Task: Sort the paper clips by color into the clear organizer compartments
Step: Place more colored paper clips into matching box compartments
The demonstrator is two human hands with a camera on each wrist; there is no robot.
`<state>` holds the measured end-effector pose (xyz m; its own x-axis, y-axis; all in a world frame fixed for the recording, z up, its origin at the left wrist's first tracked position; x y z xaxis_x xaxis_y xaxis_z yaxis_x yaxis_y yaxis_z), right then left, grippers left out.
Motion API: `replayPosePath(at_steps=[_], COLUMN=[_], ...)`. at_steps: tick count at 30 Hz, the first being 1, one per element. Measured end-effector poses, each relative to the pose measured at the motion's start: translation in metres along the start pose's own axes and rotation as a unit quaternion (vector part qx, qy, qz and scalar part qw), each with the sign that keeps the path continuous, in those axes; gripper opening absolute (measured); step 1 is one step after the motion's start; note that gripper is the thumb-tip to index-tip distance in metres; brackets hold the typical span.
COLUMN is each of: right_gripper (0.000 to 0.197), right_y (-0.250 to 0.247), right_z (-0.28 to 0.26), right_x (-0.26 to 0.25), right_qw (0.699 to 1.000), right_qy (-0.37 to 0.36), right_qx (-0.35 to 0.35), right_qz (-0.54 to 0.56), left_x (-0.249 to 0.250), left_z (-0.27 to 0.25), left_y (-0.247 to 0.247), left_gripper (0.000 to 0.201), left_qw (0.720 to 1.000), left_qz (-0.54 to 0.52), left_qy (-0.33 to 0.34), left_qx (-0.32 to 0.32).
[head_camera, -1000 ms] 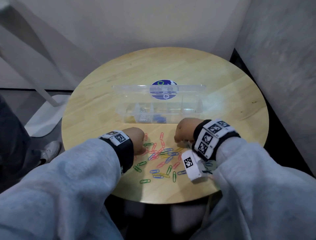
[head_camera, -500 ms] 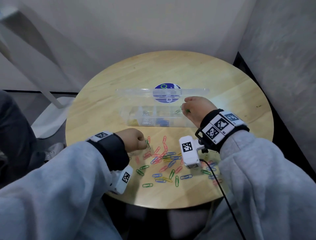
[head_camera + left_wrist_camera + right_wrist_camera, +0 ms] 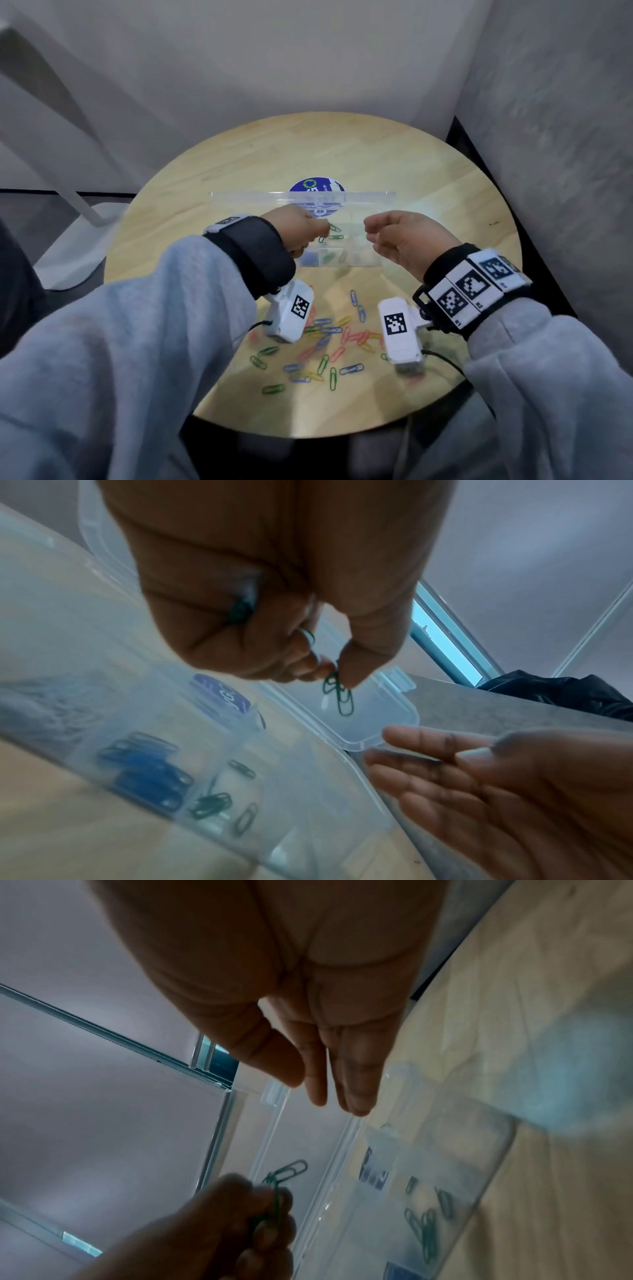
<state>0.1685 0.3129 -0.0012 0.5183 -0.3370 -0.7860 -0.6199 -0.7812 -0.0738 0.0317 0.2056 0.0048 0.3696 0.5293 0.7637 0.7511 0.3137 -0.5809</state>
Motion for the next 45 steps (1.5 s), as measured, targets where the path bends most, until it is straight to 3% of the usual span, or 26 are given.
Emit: replayPosePath(at_steps=[3,6,8,15,17,22,25,28,30,36,42,45], right_gripper=[0.025,0.022,0.023,0.021,0.018,0.027,0.036,0.049,0.051,0.039,0.035,0.036], right_y=[-0.010,-0.017,-0.019,-0.014,-0.011,0.005,0.020,0.033,0.041,0.051,0.056,0.055], right_z=[-0.001,0.001,0.000,-0.003,-0.002,0.000,0.003,0.006,0.006,0.005,0.009,0.011], right_x=[0.010,0.017,0.019,0.017,0.021,0.034,0.041,0.047,0.048,0.048,0.046,0.044], right_qw=[0.998,0.991,0.988,0.981,0.962,0.869,0.828,0.778,0.759,0.747,0.702,0.720], right_qy=[0.010,0.016,0.018,0.009,0.008,0.007,0.015,-0.001,-0.024,-0.051,-0.046,-0.052], right_qx=[0.005,0.015,0.013,0.007,0.021,0.031,0.017,0.024,0.036,0.048,0.034,0.042], right_qz=[-0.064,-0.130,-0.150,-0.194,-0.273,-0.494,-0.561,-0.628,-0.650,-0.661,-0.710,-0.690], left_x=[0.006,0.009,0.007,0.015,0.013,0.010,0.007,-0.005,-0.016,-0.035,-0.031,-0.032], left_z=[0.014,0.025,0.031,0.027,0.022,-0.003,-0.026,-0.046,-0.053,-0.057,-0.052,-0.049], left_y=[0.004,0.010,0.012,0.016,0.019,0.010,0.011,0.028,0.041,0.069,0.075,0.078], left_gripper=[0.031,0.020,0.033,0.036,0.035,0.018,0.016,0.009,0.013,0.027,0.032,0.033], left_qw=[0.999,0.997,0.995,0.995,0.995,0.983,0.992,0.953,0.930,0.908,0.909,0.908], left_qz=[0.013,0.011,-0.016,-0.020,-0.037,-0.130,0.048,0.271,0.332,0.370,0.379,0.387], left_qy=[-0.025,-0.021,-0.015,0.031,0.044,0.099,0.113,0.095,0.082,0.082,0.099,0.080], left_qx=[0.036,0.069,0.093,0.095,0.086,0.078,0.006,-0.096,-0.137,-0.182,-0.141,-0.138])
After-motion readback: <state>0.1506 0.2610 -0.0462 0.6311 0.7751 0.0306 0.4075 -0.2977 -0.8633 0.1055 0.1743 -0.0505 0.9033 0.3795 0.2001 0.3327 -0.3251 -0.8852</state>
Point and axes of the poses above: each hand's wrist, its own z-axis towards the middle knuckle, its own y-axis out of the palm, x = y × z, the point moved 7 cm from there along z, towards the middle knuckle, and after that the axes turned 15 degrees about y, right-handed, at the moved point
